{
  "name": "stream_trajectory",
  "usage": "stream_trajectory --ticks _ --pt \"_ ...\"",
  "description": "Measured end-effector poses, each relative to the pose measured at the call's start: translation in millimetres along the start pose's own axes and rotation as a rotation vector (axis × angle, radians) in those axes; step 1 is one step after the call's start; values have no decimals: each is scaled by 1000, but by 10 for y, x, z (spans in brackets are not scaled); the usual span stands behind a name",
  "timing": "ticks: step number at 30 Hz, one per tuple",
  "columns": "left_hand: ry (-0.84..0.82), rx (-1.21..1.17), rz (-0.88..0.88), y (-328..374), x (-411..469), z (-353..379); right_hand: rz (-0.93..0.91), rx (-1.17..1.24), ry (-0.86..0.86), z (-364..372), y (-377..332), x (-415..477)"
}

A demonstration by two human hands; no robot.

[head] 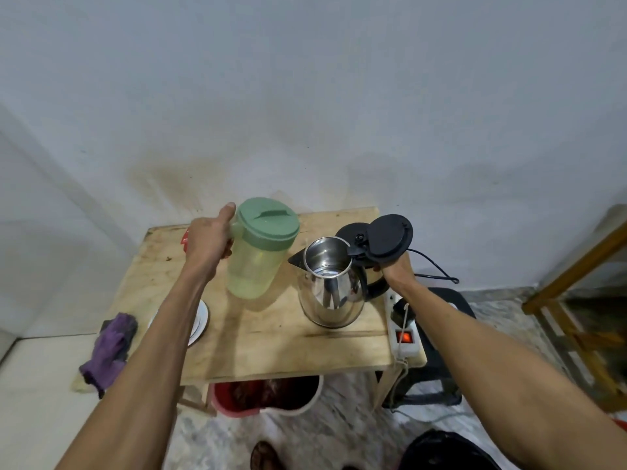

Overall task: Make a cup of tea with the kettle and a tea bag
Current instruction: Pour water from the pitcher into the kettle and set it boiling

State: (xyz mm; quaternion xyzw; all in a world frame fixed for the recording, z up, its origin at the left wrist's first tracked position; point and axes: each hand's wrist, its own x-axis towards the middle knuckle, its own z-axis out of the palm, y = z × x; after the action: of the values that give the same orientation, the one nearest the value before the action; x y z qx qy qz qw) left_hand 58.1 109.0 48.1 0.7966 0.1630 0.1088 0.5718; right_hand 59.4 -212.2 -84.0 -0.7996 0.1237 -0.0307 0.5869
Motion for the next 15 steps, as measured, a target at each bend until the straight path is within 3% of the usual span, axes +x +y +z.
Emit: stream_trajectory --ticks 15 --pt "-173 360 139 452 -297 -3 -32 -50 -2 -13 9 -5"
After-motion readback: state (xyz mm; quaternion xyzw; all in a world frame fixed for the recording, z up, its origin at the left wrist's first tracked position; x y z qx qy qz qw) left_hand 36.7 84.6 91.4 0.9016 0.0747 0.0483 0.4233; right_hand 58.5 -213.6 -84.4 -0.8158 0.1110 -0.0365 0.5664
